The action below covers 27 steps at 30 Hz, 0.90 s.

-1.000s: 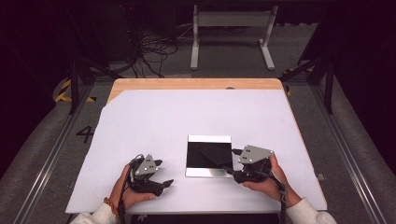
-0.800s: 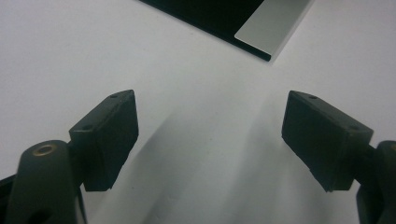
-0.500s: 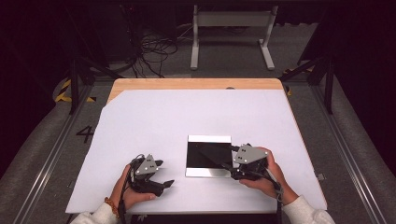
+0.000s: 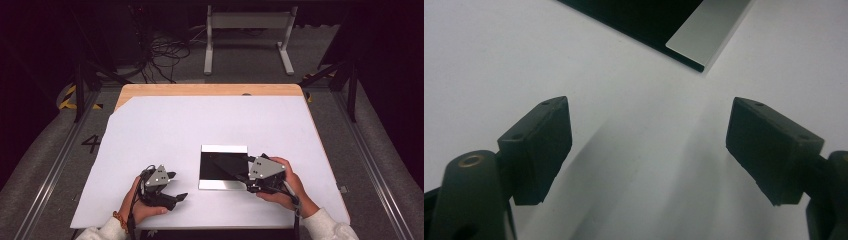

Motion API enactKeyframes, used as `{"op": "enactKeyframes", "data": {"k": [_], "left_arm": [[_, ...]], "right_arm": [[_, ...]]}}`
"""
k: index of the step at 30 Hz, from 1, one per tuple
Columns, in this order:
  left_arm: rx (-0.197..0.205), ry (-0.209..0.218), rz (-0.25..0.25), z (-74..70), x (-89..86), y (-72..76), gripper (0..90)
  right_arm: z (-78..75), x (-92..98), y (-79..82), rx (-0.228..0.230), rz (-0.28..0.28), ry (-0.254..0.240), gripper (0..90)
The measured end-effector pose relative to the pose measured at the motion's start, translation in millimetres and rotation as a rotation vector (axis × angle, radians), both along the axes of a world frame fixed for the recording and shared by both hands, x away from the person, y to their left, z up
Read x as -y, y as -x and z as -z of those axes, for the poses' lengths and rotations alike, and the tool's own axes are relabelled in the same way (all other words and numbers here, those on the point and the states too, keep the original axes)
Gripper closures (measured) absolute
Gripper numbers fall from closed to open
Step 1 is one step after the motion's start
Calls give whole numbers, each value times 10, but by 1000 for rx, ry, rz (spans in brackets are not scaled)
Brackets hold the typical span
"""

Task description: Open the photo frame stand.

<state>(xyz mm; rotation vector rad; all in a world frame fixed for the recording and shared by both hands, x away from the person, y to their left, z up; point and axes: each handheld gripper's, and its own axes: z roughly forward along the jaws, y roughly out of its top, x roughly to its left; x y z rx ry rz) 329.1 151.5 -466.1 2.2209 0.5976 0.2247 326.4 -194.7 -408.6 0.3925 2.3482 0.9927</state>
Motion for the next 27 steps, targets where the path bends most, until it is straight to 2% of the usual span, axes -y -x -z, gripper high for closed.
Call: {"op": "enactKeyframes", "data": {"k": [6,16,18,20,24,27], "left_arm": [[-2,29,39,-44,91,-39,263],[-6,38,27,-52,90,-63,243],[-16,46,17,-60,100,-91,243],[-36,78,10,-75,114,-131,248],[-53,94,11,-82,147,-179,248],[-54,83,17,-82,181,-198,248]], "right_arm": [[6,-3,21,15,-22,18,462],[26,-23,52,35,-33,53,526],[37,-32,61,41,-33,63,536],[41,-33,62,42,-32,65,536],[49,-43,76,37,-23,76,535],[51,-38,70,21,-17,66,516]]}}
